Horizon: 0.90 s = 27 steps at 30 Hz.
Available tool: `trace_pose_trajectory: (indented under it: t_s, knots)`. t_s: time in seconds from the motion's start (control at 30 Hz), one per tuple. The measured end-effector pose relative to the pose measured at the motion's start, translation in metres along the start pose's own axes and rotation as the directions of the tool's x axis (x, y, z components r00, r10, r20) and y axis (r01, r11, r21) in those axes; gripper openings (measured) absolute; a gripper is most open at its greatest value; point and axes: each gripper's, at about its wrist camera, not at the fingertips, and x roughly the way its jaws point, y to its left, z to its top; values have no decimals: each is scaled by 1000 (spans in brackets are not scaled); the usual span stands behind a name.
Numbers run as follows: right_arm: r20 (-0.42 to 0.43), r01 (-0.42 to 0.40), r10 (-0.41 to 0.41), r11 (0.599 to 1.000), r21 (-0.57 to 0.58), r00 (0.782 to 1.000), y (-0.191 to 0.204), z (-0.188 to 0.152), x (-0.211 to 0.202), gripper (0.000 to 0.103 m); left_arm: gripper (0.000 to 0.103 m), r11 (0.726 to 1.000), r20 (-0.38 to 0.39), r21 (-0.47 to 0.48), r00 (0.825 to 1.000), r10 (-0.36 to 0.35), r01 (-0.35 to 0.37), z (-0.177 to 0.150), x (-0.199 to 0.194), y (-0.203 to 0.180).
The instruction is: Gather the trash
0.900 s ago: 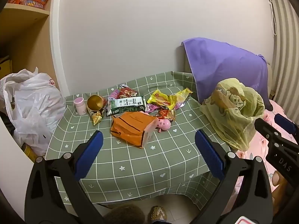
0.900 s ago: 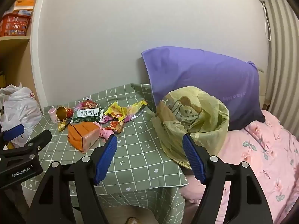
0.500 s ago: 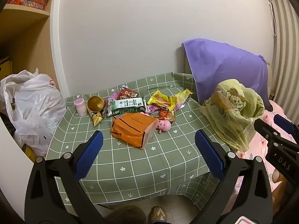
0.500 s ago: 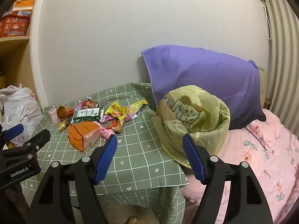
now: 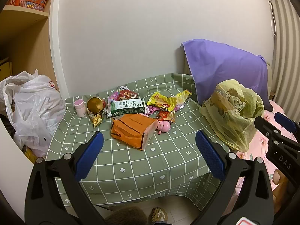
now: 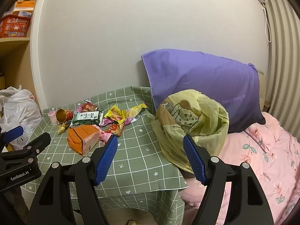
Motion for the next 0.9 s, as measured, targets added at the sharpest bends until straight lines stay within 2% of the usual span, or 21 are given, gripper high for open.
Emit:
trace_pose_trajectory:
  t_s: [0.4,0.9]
  knots:
    - [2,-5,5,1000,11,1000,-2,0,0,69,94,1000,-4,-3,1000,-6,6,2,-1,-1]
    - [-44,-7,8,1000,29,999,-5,-6,8,69,94,1000,-35,-4,999,-4,4,1,7,4]
